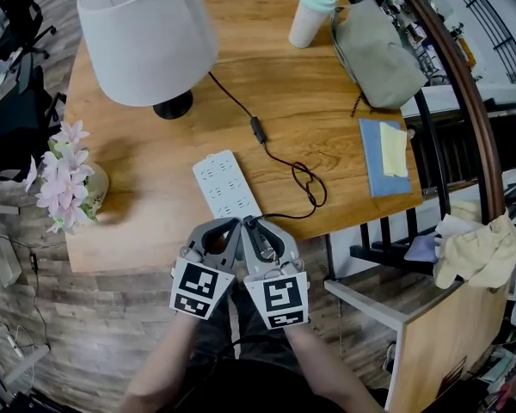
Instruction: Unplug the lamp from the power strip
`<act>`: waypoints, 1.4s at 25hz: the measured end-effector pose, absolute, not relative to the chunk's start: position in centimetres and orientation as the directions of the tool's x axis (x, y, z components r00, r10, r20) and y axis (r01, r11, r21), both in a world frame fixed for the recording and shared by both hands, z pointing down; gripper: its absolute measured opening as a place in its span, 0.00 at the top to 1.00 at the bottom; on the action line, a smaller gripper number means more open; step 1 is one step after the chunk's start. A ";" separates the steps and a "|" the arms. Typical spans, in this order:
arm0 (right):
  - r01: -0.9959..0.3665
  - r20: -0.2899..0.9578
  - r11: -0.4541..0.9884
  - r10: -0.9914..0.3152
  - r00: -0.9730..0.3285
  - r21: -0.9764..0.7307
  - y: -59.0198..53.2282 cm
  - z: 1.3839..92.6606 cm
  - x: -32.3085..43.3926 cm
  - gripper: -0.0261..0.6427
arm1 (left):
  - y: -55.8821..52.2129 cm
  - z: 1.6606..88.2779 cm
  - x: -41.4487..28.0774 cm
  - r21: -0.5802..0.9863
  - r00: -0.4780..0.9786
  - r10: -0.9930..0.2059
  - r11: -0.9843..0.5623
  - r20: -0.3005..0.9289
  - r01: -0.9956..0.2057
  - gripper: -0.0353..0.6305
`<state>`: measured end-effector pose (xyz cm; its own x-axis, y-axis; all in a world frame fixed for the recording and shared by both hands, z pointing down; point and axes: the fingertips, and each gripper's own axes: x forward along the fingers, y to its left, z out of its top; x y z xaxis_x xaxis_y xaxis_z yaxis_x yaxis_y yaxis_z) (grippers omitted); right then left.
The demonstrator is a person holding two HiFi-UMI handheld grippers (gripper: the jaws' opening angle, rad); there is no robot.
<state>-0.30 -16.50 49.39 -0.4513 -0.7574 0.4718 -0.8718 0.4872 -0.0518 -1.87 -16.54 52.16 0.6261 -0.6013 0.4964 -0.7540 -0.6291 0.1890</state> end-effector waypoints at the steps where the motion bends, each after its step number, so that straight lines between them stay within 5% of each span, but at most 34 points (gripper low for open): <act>1: -0.874 0.472 0.479 -0.755 -0.456 -0.077 -16.5 49.6 -0.1 0.86 | -16.5 52.2 -1.9 0.188 0.627 -0.599 -0.631 0.498 -0.753 0.95; 4: -0.886 0.471 0.425 -0.752 -0.460 -0.187 -16.6 50.0 0.6 0.86 | -16.6 52.2 -1.8 0.180 0.627 -0.594 -0.638 0.504 -0.749 0.95; 10: -0.873 0.475 0.484 -0.757 -0.449 -0.055 -16.4 49.2 -0.3 0.86 | -16.6 52.2 -1.7 0.179 0.622 -0.596 -0.633 0.508 -0.753 0.95; 35: -0.871 0.439 0.475 -0.761 -0.478 -0.126 -17.1 47.6 1.3 0.86 | -17.7 50.9 -3.3 0.211 0.611 -0.645 -0.589 0.459 -0.780 0.95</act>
